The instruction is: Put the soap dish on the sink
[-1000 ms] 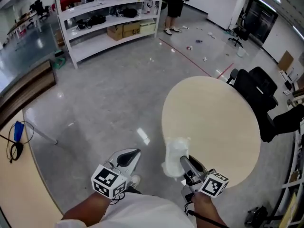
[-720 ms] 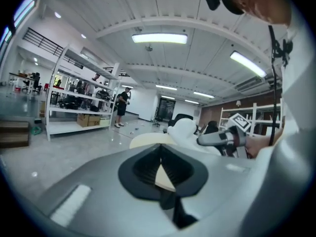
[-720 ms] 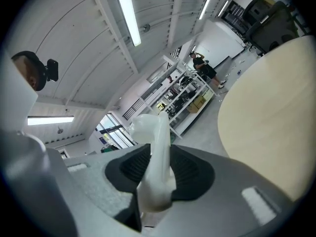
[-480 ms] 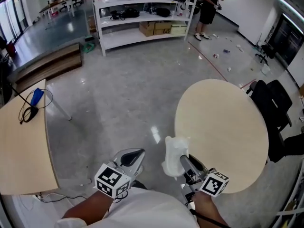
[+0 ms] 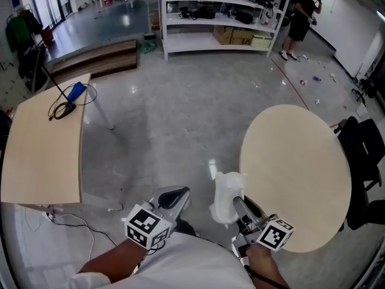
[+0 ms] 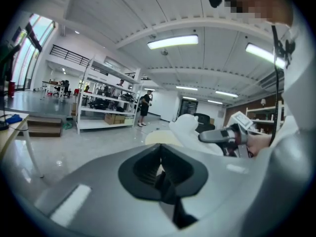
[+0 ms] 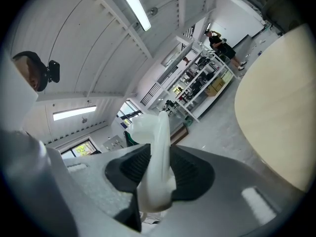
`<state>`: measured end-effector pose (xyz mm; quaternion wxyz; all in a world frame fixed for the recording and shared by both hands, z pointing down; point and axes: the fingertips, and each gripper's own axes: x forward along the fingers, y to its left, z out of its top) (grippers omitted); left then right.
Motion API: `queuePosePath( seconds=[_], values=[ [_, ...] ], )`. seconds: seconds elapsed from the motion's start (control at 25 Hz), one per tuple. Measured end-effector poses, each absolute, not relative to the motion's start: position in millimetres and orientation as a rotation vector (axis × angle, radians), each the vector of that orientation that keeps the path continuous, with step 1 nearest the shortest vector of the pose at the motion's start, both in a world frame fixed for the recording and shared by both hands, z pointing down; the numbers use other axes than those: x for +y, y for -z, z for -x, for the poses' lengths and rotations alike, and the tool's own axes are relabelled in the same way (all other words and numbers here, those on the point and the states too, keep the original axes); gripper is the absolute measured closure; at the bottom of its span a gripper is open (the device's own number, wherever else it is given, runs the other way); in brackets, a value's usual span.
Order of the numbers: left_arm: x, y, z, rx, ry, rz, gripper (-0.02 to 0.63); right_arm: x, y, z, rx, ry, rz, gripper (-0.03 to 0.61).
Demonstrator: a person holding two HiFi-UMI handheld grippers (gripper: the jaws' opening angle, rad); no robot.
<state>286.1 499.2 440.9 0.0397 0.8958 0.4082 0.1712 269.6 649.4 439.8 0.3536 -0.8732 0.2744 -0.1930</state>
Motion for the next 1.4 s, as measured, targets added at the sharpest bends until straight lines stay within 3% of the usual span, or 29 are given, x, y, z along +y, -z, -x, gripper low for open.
queuePosePath(
  seconds=[0.92,1.4],
  values=[
    [408,-429,-206,0.913,-0.509,-2.901,0.606,555,-435,-229,1.042,0.518,2.179,0.451],
    [306,-452,-109,0.731,-0.599,-2.883,0.606,442,-458,-146,1.144,0.643,2.096,0.451]
  ],
)
